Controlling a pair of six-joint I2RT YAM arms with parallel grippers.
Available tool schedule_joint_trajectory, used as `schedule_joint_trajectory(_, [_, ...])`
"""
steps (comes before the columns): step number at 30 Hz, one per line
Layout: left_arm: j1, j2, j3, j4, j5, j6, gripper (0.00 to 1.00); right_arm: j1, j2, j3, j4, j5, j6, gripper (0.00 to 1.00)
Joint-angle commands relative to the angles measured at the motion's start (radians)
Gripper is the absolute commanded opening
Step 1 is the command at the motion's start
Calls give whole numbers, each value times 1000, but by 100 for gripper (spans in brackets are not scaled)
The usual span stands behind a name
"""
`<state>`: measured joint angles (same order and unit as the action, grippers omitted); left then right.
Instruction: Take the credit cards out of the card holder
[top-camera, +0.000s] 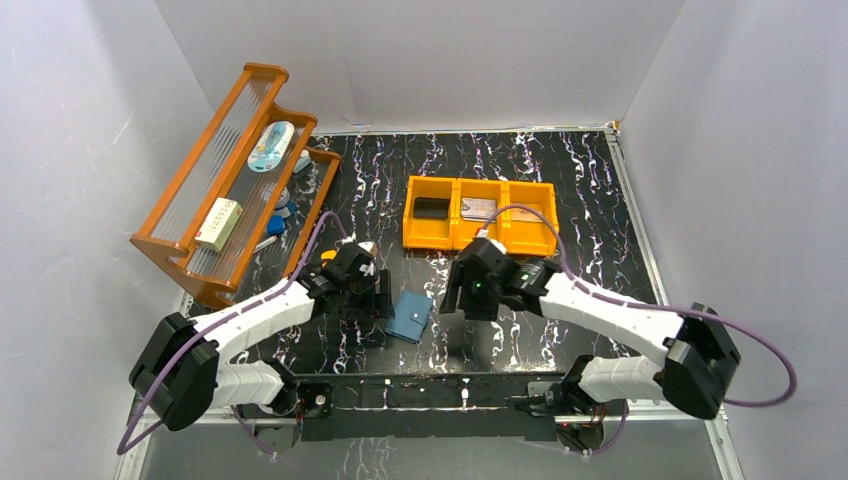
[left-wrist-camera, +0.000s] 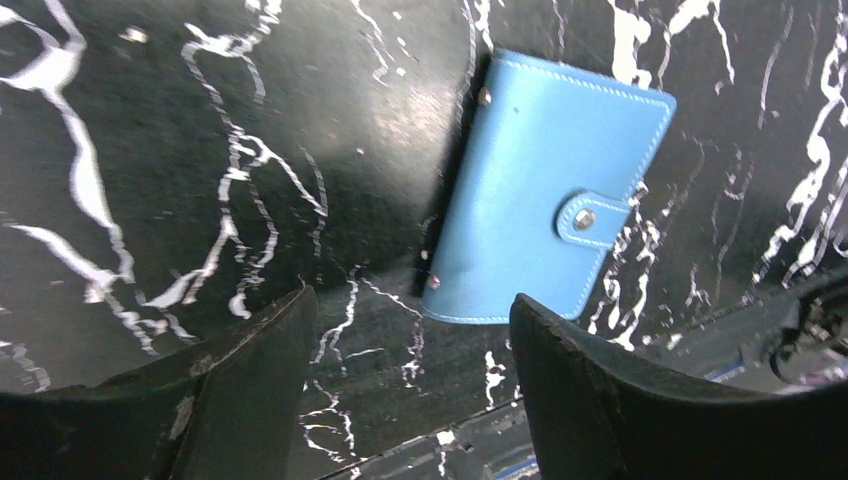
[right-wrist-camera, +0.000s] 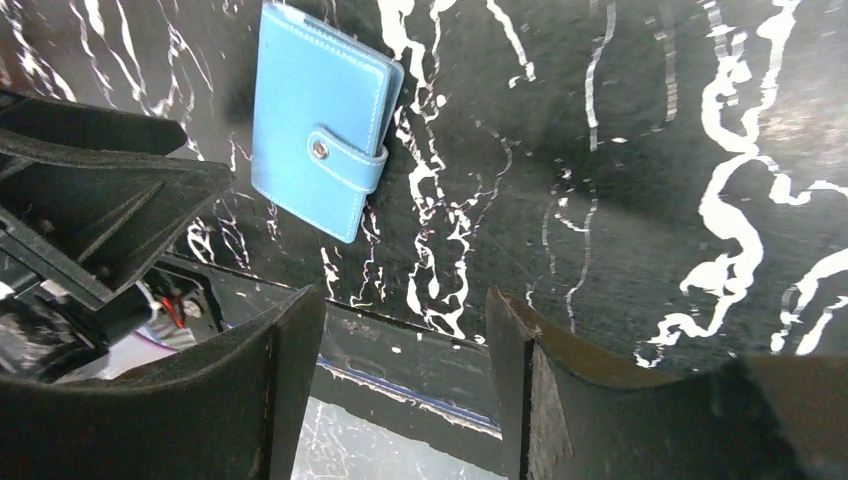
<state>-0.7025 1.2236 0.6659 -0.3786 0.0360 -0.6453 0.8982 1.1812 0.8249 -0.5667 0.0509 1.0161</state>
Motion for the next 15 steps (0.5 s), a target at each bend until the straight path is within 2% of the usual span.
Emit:
schedule_joint_trajectory(1, [4, 0, -47, 106, 174, -30, 66, 114, 109, 75, 24, 97, 72, 68])
schedule_joint_trajectory(8, [5, 71, -59, 159, 269, -16, 58, 153, 241, 120, 55, 109, 103, 65])
schedule_joint_trajectory(11, [5, 79, -57, 141, 245, -26, 53, 154, 241, 117, 60, 74, 138, 65])
schedule_joint_trajectory(15, [5, 73, -40, 98, 191, -67, 55, 153, 241, 126, 37, 22, 184, 66])
